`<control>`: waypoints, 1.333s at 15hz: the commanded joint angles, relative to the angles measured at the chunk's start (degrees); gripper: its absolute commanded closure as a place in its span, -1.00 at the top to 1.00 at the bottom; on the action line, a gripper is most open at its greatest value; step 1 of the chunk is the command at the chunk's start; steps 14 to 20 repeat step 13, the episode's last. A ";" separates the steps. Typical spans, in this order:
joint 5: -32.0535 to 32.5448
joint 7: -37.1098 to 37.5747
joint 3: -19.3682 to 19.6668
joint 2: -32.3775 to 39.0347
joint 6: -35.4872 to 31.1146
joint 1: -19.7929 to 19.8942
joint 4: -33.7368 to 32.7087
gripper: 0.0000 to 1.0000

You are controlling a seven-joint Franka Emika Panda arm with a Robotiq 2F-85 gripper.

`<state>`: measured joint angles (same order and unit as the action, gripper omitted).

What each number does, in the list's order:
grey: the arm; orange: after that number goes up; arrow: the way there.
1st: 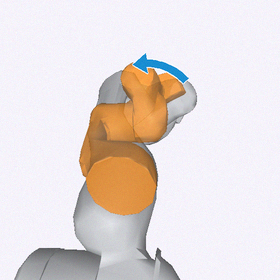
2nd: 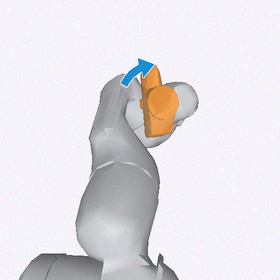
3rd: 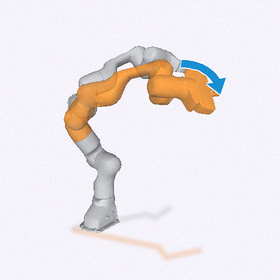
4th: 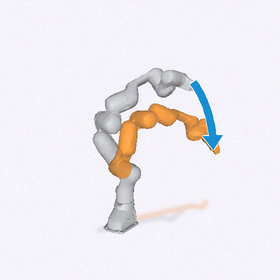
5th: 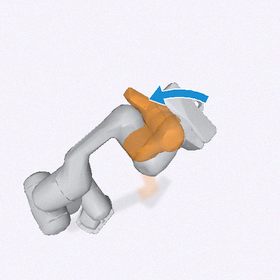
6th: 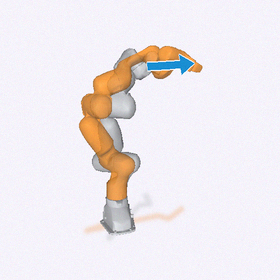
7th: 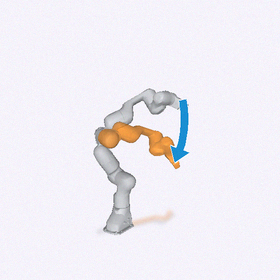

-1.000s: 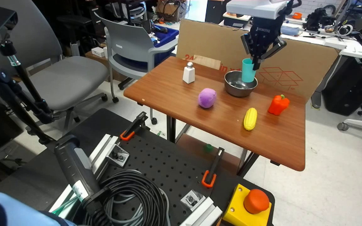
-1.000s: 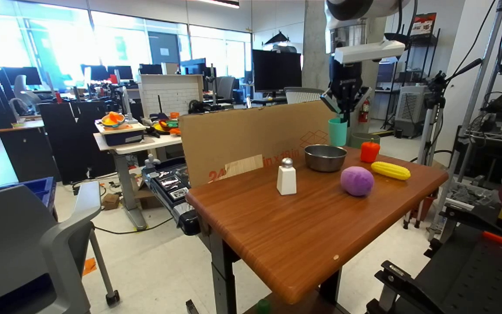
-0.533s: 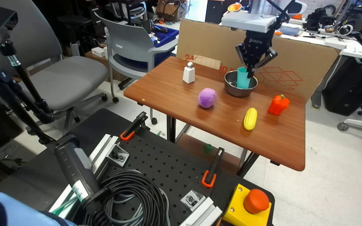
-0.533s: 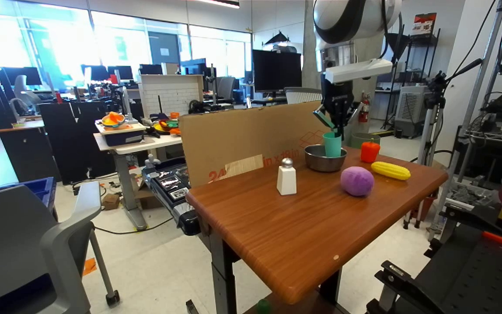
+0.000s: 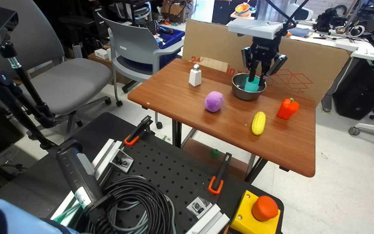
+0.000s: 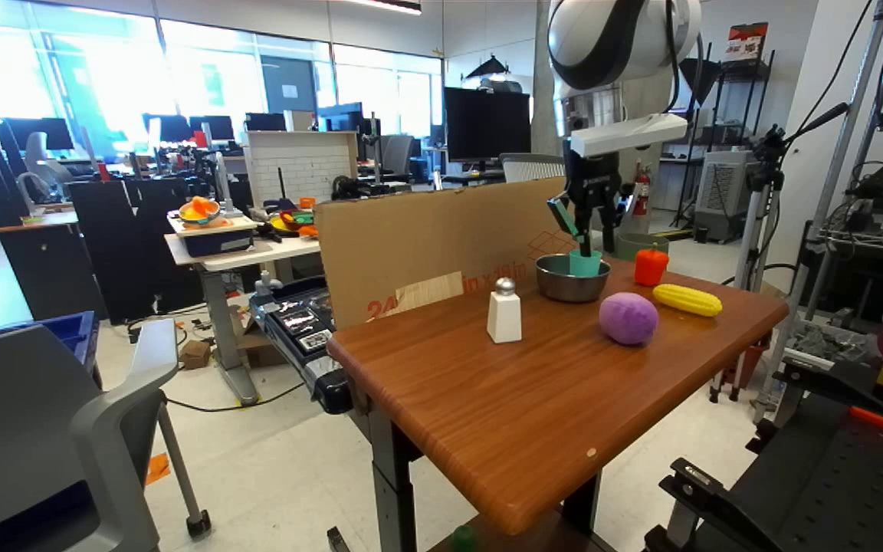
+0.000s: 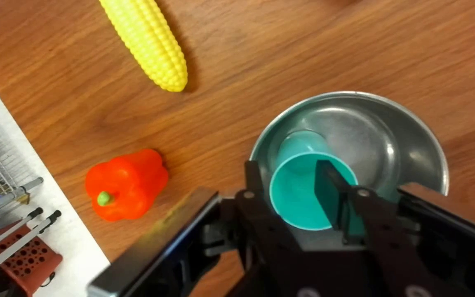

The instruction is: Put the blue cup in the pot

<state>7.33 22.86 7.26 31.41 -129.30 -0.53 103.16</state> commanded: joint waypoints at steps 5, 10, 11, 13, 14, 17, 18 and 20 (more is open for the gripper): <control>-0.37 -2.91 -0.42 -10.24 5.10 -0.67 4.73 0.97; 0.03 -4.35 -1.27 -11.31 8.96 -0.07 3.57 1.00; 0.03 -4.35 -1.23 -10.93 8.80 -0.02 3.50 1.00; 0.01 -4.34 -1.16 -9.75 8.55 0.00 3.41 1.00; 0.01 -4.34 -1.16 -9.75 8.55 0.00 3.41 1.00; 0.01 -4.34 -1.16 -9.75 8.55 0.00 3.41 1.00; 0.01 -4.34 -1.16 -9.75 8.55 0.00 3.41 1.00; 0.01 -4.34 -1.16 -9.75 8.55 0.00 3.41 1.00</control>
